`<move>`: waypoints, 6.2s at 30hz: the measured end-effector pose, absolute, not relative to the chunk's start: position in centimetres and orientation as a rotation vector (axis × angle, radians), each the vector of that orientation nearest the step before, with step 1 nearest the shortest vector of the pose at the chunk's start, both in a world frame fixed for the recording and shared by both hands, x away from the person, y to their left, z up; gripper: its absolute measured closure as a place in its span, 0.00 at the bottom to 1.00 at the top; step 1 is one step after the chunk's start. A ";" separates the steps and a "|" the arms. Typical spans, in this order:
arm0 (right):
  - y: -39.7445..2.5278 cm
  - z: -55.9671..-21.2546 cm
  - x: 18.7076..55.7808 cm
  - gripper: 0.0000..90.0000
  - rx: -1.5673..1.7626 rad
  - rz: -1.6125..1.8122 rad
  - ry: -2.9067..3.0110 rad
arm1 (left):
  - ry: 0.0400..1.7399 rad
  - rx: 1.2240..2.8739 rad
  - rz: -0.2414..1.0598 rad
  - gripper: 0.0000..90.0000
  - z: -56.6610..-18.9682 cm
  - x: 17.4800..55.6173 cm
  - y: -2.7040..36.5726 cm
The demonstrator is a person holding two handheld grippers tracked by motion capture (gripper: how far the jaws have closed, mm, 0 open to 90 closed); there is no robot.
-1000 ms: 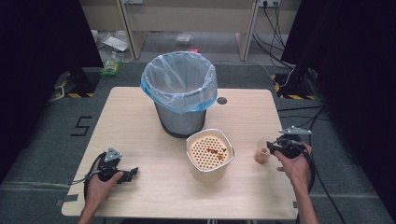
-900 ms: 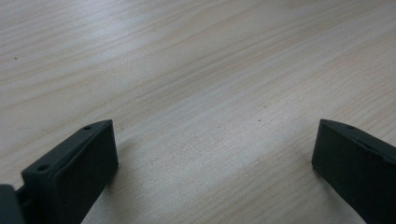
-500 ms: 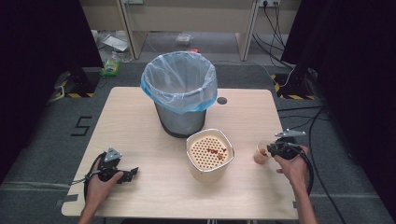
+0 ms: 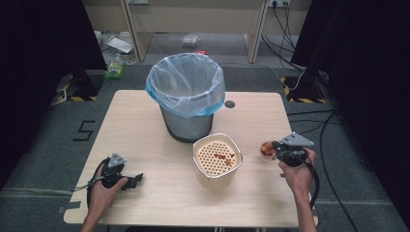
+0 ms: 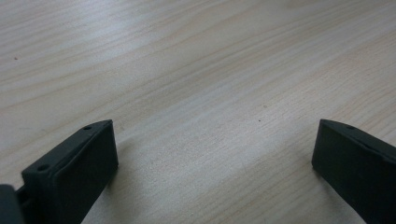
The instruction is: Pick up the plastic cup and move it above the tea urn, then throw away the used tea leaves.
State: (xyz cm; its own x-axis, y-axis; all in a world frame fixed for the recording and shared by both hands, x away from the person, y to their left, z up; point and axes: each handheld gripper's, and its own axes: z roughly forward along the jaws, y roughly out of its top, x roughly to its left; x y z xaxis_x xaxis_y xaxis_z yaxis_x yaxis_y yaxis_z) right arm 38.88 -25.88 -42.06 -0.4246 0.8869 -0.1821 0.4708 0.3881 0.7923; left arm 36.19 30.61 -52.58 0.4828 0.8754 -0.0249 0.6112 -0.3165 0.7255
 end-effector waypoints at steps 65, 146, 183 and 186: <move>-12.1 -35.4 35.3 0.98 0.219 0.756 1.609 | 1.240 2.042 0.506 0.00 -52.6 36.3 30.6; -15.7 -37.0 38.3 0.98 0.549 1.076 1.592 | 1.242 2.041 0.506 0.00 -52.6 36.3 30.6; -16.8 -27.3 46.7 0.98 0.818 1.288 1.701 | 1.244 2.039 0.506 0.00 -52.6 36.3 30.6; -16.5 -26.9 46.9 0.98 0.818 1.290 1.701 | 1.243 2.040 0.506 0.00 -52.6 36.3 30.6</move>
